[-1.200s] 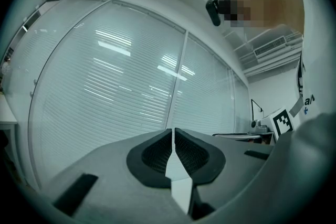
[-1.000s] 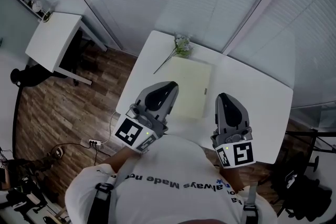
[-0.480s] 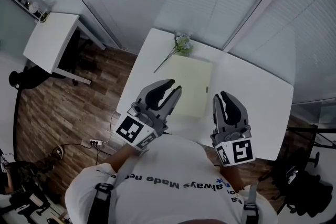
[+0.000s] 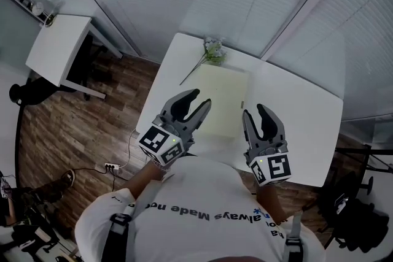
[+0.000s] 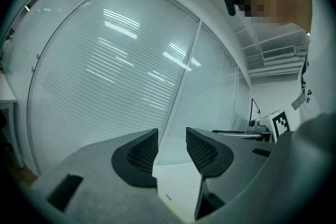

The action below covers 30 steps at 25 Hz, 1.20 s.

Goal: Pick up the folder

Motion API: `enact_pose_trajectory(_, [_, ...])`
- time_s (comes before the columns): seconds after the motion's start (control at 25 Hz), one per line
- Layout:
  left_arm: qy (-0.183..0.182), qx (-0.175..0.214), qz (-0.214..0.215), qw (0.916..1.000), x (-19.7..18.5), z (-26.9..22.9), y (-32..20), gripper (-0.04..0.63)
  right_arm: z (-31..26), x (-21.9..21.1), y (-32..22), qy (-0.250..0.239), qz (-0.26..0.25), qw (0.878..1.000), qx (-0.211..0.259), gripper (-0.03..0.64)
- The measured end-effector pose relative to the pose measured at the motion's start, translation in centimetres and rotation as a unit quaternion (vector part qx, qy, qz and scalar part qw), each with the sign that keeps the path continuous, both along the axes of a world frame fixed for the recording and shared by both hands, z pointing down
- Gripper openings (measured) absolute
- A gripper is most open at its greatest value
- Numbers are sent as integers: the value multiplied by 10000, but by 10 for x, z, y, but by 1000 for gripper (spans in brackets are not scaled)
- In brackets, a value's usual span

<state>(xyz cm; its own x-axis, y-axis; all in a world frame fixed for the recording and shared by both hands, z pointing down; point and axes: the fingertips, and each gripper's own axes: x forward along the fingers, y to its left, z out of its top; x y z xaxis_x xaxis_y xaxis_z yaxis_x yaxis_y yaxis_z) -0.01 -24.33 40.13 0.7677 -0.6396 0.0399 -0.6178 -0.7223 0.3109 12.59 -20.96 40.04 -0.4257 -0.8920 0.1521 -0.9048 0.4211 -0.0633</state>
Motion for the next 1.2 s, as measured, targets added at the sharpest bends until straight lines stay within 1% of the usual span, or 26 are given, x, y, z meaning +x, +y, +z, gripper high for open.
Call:
enact_pose_trajectory(0.24, [-185,-334,56,9993,-1,35,-10,199,34,-2,-9,40,-21,9996,-284,183])
enact_pose_trajectory(0.32, [-218,-462,37,9987,-2,49,-13,209,46,-2,-11,-27,-52,9993,-361,193])
enact_pose_trajectory(0.44, [-275,-640,7,9976,-4,67,-19,212,63,0,-15,-187,-51,9981,-589,212])
enact_pose_trajectory(0.56, [-344,-834,21,9959,-6,87,-24,241,82,1,-19,-162,-8,9965,-823,233])
enact_pose_trajectory(0.68, [-346,-1068,72,9937,-7,107,-28,264,101,3,-22,-218,57,9951,-961,244])
enact_pose_trajectory(0.84, [-369,-1317,37,9906,-9,128,-30,282,121,9,-25,-33,107,9937,-1116,261])
enact_pose_trajectory(1.0, [-471,-1547,7,9868,-11,154,-32,304,145,12,-26,-29,108,9914,-1307,272])
enact_pose_trajectory(1.2, [-582,-1949,-24,9791,-13,194,-33,310,178,19,-26,-78,144,9864,-1635,284])
